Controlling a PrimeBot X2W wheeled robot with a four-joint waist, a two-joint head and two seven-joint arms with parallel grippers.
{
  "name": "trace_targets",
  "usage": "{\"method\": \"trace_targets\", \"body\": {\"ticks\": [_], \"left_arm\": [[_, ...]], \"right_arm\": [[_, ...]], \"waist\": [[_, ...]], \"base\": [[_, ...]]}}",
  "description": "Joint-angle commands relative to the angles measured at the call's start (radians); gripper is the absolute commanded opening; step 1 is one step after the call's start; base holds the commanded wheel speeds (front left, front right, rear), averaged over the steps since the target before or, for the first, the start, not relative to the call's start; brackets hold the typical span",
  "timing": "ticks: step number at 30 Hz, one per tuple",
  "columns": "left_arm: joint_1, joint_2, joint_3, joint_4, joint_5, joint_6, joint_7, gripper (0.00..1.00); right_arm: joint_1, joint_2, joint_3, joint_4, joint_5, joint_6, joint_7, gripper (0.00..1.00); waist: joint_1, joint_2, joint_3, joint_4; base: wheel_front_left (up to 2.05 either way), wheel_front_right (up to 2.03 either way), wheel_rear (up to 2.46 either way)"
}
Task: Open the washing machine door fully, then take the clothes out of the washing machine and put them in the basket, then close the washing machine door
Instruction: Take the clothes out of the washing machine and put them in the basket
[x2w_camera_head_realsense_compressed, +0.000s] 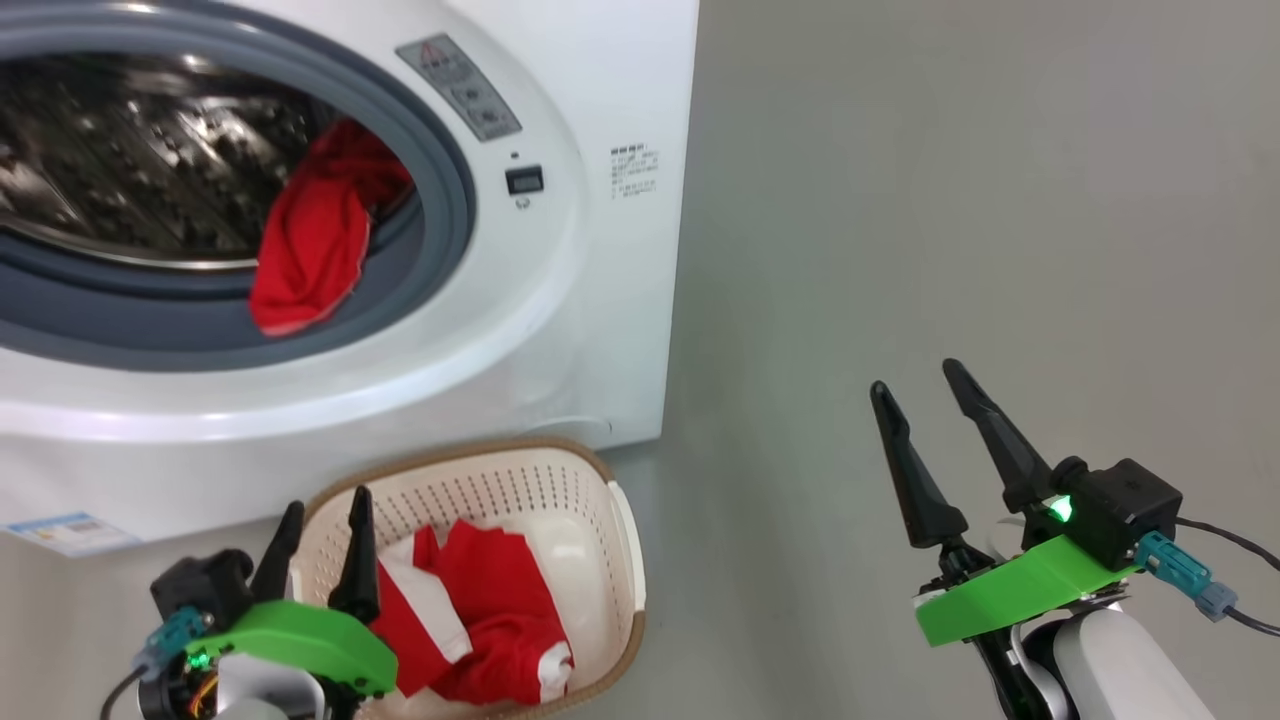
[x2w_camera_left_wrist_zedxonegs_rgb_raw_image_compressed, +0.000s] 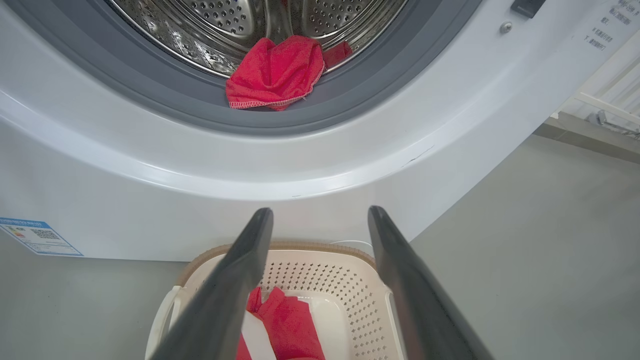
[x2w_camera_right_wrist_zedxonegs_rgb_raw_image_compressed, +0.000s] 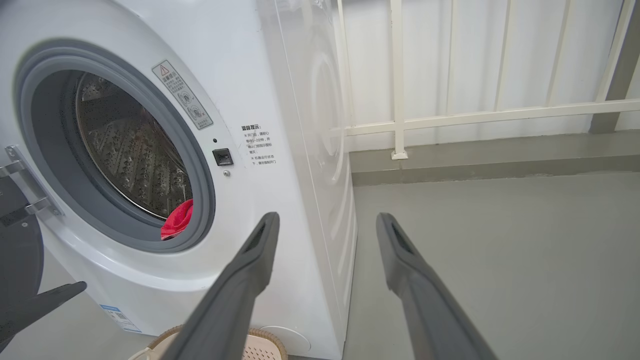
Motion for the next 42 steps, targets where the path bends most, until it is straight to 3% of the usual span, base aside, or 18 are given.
{"method": "trace_targets", "body": {"ticks": [1,12,23,42], "left_arm": [[0.023,0.018,0.042,-0.04,0.02,-0.001,-0.012,1.0],[0.141,0.007,0.119,-0.222,0.11,0.004,-0.012,1.0],[0.262,-0.002,0.165,-0.386,0.155,-0.028,-0.012,1.0],[0.323,-0.007,0.169,-0.443,0.151,-0.031,-0.012,1.0]], "right_arm": [[0.004,0.0,0.014,-0.019,0.001,0.006,-0.006,1.0],[0.054,-0.007,-0.021,-0.005,-0.004,0.006,-0.006,1.0],[0.102,-0.011,-0.047,-0.009,-0.012,0.006,-0.006,1.0],[0.127,-0.013,-0.068,-0.014,-0.021,0.006,-0.006,1.0]], "waist": [[0.0,0.0,-0.049,0.003],[0.0,0.0,-0.135,0.001],[0.0,0.0,-0.189,0.006],[0.0,0.0,-0.207,0.017]], "base": [[0.0,0.0,0.0],[0.0,0.0,0.0],[0.0,0.0,0.0],[0.0,0.0,0.0]]}}
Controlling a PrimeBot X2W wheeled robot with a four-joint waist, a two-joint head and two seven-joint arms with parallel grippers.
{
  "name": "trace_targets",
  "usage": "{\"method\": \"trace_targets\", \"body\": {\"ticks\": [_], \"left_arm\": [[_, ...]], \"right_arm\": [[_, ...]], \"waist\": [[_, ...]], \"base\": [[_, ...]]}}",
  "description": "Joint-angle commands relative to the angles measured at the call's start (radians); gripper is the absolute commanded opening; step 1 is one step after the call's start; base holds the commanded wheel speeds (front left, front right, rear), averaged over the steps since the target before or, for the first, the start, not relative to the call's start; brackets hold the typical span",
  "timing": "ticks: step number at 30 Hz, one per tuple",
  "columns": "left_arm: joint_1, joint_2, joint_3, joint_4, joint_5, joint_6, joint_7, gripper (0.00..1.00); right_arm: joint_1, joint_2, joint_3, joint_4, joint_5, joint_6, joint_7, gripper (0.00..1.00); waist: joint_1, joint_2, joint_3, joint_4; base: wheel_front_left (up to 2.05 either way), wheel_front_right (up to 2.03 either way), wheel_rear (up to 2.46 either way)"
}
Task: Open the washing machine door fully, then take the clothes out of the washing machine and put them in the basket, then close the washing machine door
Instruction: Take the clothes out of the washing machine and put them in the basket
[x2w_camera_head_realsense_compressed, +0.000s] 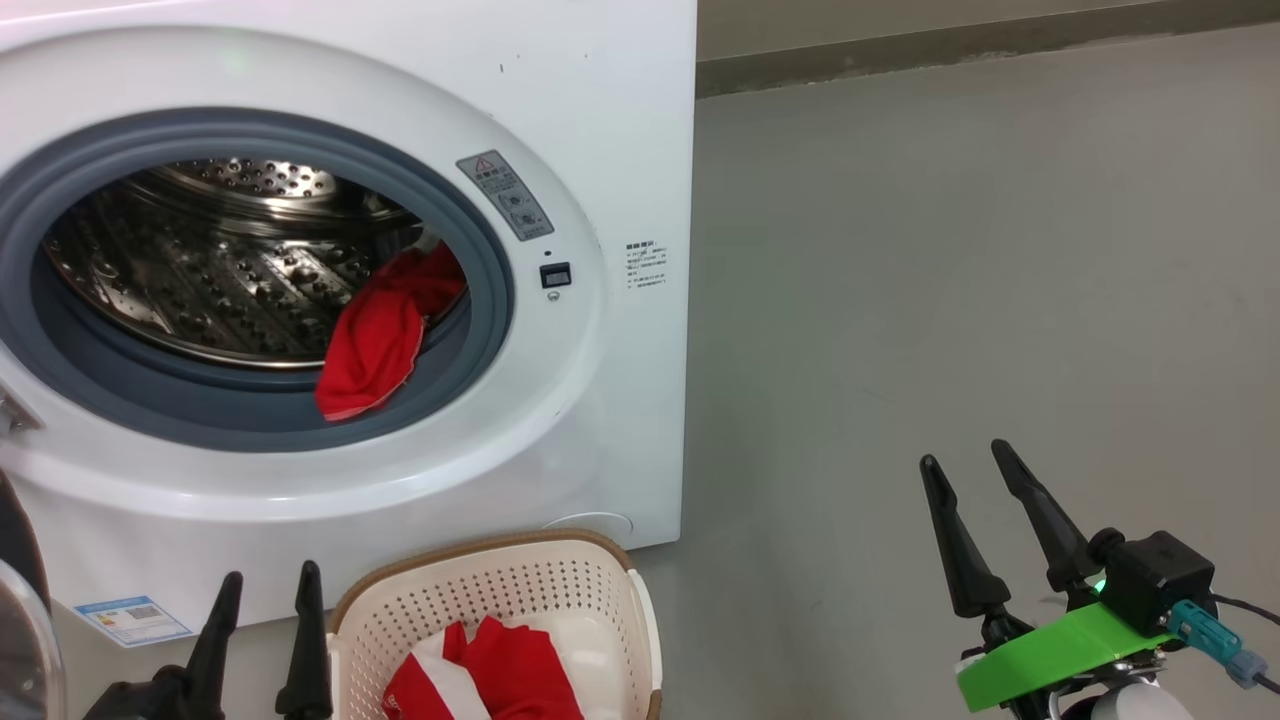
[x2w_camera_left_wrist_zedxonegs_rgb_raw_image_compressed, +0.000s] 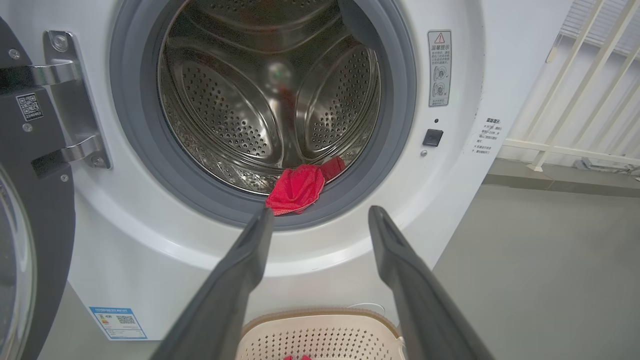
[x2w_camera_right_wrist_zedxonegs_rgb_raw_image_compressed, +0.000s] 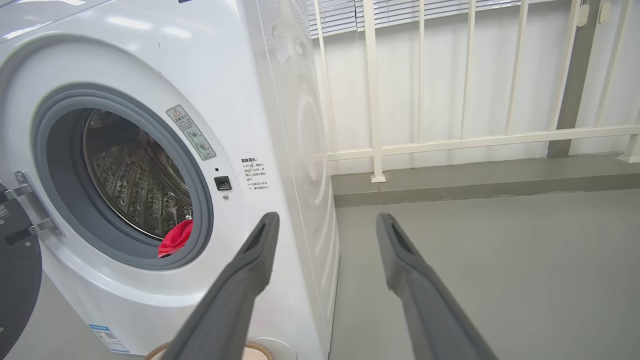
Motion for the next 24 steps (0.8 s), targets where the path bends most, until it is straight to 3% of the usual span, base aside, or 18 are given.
{"method": "trace_targets", "body": {"ticks": [1,24], "left_arm": [[-0.002,0.008,0.026,-0.031,-0.006,0.0,-0.012,1.0],[0.003,0.008,0.015,-0.041,-0.013,0.006,-0.012,1.0]], "right_arm": [[-0.004,-0.011,0.013,-0.028,-0.01,0.006,-0.006,1.0],[0.0,-0.014,0.022,-0.032,-0.007,0.006,-0.006,1.0]], "waist": [[0.0,-0.0001,0.0,0.0],[0.0,-0.0001,0.002,0.0]], "base": [[0.0,0.0,0.0],[0.0,0.0,0.0]]}}
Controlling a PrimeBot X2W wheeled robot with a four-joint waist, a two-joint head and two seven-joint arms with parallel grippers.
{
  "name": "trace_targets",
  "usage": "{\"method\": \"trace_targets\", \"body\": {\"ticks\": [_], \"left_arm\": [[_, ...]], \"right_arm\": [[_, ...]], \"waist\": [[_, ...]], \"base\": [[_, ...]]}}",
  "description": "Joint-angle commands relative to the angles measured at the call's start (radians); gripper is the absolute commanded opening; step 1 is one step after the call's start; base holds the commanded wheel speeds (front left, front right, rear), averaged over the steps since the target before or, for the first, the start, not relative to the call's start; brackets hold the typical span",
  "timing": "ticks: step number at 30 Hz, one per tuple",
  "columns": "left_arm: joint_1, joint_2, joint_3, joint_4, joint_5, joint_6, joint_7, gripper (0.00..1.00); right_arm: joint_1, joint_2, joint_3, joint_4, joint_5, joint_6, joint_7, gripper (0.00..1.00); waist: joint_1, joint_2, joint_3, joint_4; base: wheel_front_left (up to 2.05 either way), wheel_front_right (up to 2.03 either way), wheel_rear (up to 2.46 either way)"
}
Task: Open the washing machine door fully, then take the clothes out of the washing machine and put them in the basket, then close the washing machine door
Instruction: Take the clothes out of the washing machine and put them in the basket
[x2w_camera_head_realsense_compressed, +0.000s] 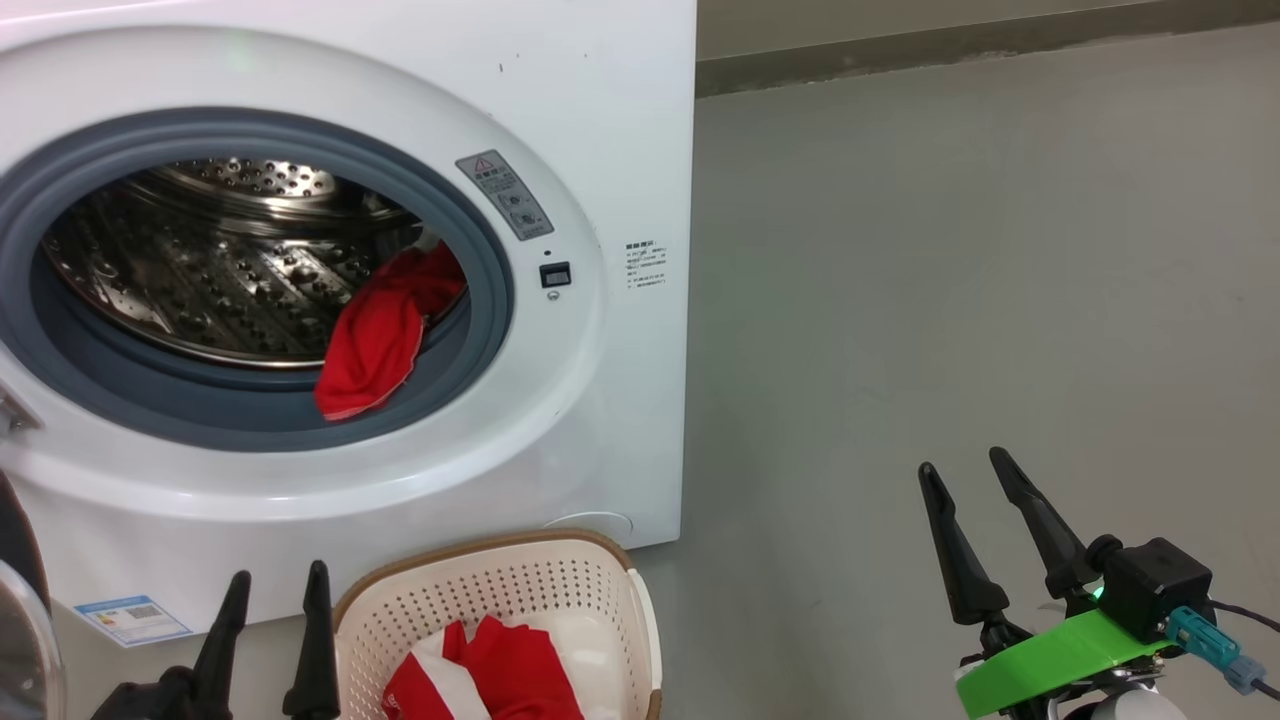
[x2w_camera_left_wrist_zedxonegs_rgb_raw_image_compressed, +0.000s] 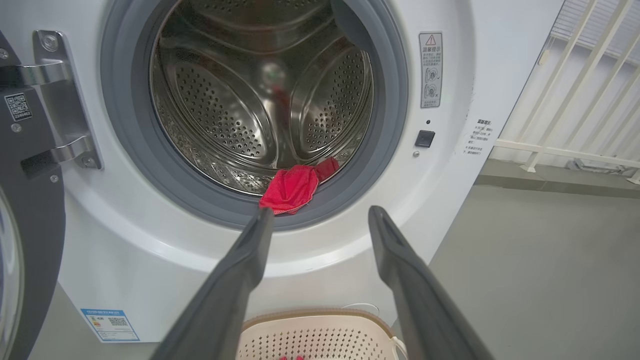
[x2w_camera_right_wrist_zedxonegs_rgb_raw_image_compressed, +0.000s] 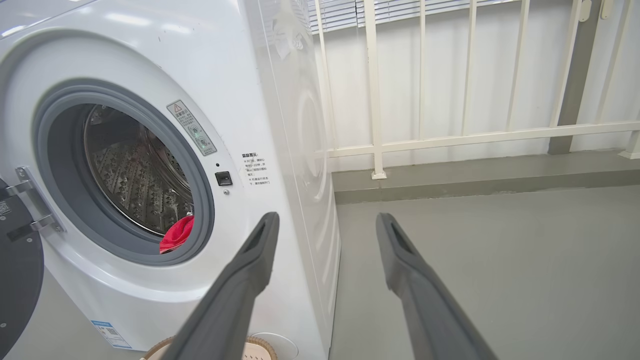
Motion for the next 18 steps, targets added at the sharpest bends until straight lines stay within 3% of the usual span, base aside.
{"method": "trace_targets", "body": {"ticks": [1,18], "left_arm": [[-0.004,0.008,0.029,-0.024,-0.006,0.004,-0.012,1.0],[-0.137,0.008,0.015,0.066,-0.007,0.021,-0.012,1.0]], "right_arm": [[-0.012,-0.014,0.019,-0.03,-0.007,0.006,-0.006,1.0],[-0.036,-0.025,0.043,-0.044,-0.006,0.006,-0.006,1.0]], "waist": [[0.0,0.0,0.002,0.001],[0.0,0.0,0.083,0.001]], "base": [[0.0,0.0,0.0],[0.0,0.0,0.0]]}}
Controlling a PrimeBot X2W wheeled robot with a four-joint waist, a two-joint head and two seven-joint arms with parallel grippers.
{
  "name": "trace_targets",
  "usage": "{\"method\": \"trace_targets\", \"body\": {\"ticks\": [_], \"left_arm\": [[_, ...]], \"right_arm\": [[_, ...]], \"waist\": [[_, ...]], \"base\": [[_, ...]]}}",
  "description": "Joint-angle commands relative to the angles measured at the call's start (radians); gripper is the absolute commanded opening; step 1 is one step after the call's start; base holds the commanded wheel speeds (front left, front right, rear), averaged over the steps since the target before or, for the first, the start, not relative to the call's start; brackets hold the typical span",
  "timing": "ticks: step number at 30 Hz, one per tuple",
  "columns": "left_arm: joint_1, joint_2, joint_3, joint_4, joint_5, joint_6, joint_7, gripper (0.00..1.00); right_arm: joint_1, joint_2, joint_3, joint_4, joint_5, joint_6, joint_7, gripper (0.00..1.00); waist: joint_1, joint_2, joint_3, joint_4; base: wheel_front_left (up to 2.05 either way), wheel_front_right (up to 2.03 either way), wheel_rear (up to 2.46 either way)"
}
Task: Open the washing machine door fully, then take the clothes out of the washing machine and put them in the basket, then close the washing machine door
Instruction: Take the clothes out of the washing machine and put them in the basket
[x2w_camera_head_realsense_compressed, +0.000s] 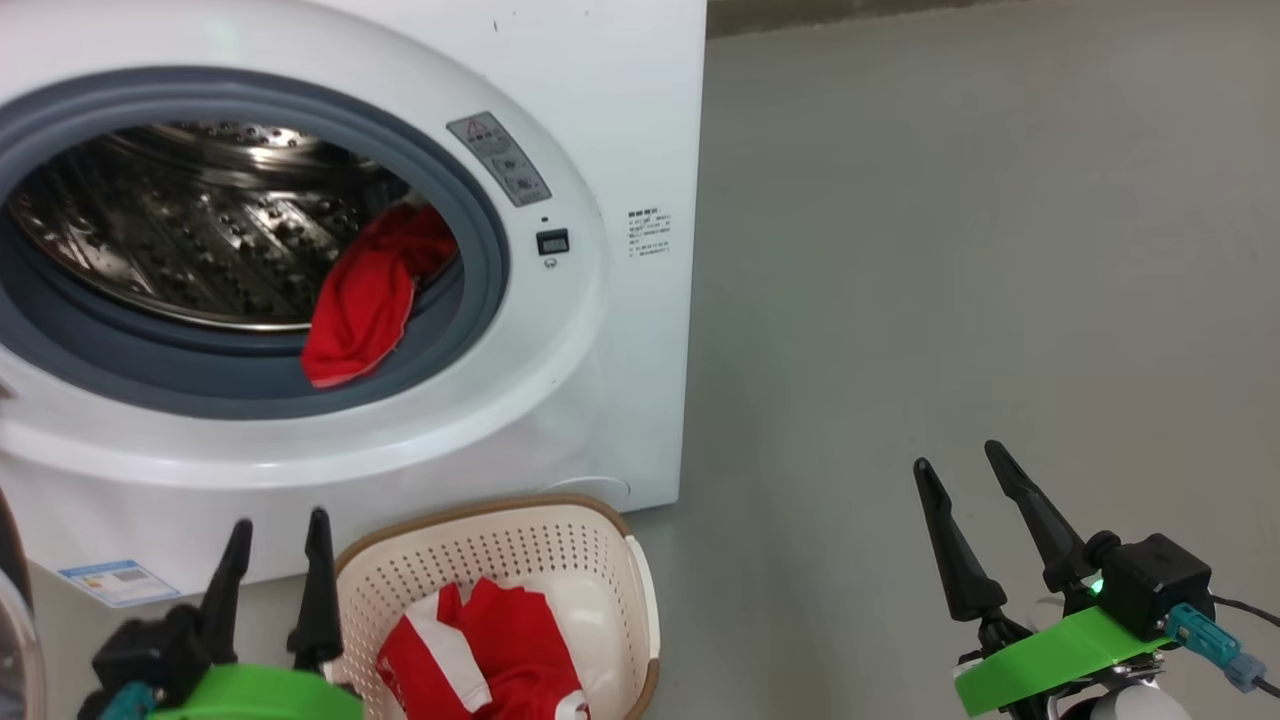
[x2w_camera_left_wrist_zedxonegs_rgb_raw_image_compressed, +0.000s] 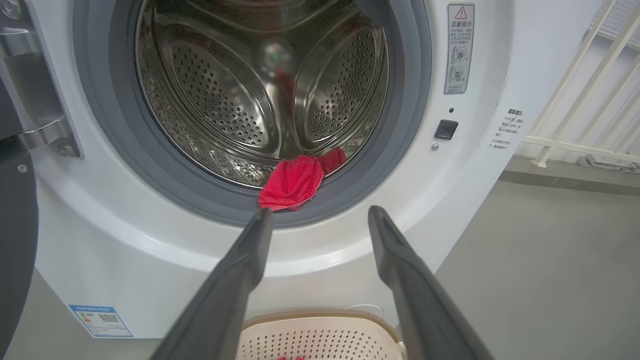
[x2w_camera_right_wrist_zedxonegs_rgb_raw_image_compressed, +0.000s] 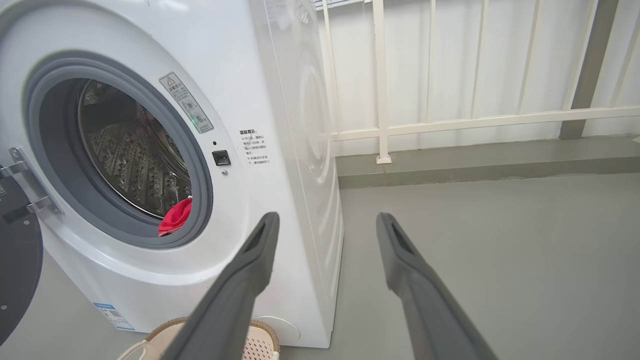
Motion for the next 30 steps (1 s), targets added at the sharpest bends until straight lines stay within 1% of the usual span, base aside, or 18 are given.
{"method": "trace_targets", "body": {"ticks": [1,5,8,12,18,23,30], "left_arm": [[-0.06,0.009,0.026,-0.011,0.005,0.002,-0.012,1.0],[-0.137,0.009,0.035,0.01,0.02,-0.004,-0.012,1.0],[-0.21,0.024,0.037,0.032,0.046,-0.009,-0.012,1.0],[-0.315,0.039,0.058,0.06,0.052,-0.015,-0.012,1.0],[-0.458,0.064,0.08,0.102,0.048,-0.026,-0.012,1.0],[-0.599,0.095,0.12,0.157,0.023,-0.029,-0.012,1.0],[-0.766,0.135,0.121,0.26,0.011,-0.033,-0.012,1.0]], "right_arm": [[-0.039,-0.016,0.029,-0.028,-0.006,0.006,-0.006,1.0],[-0.061,-0.019,0.027,-0.036,-0.006,0.006,-0.006,1.0],[-0.081,-0.02,0.026,-0.041,-0.007,0.006,-0.006,1.0],[-0.112,-0.017,0.029,-0.05,-0.01,0.006,-0.006,1.0],[-0.167,-0.016,0.037,-0.057,-0.011,0.006,-0.006,1.0],[-0.207,-0.013,0.042,-0.065,-0.013,0.006,-0.006,1.0],[-0.248,-0.012,0.051,-0.069,-0.01,0.006,-0.006,1.0]], "waist": [[0.0,0.0,0.036,-0.005],[0.0,0.0,0.095,-0.009],[0.0,0.0,0.149,-0.009],[0.0,0.0,0.221,-0.013],[0.0,0.0,0.328,-0.018],[0.0,0.0,0.41,-0.019],[0.0,0.0,0.493,-0.024]], "base": [[0.0,0.0,0.0],[0.0,0.0,0.0],[0.0,0.0,0.0],[0.0,0.0,0.0],[0.0,0.0,0.0],[0.0,0.0,0.0],[0.0,0.0,0.0]]}}
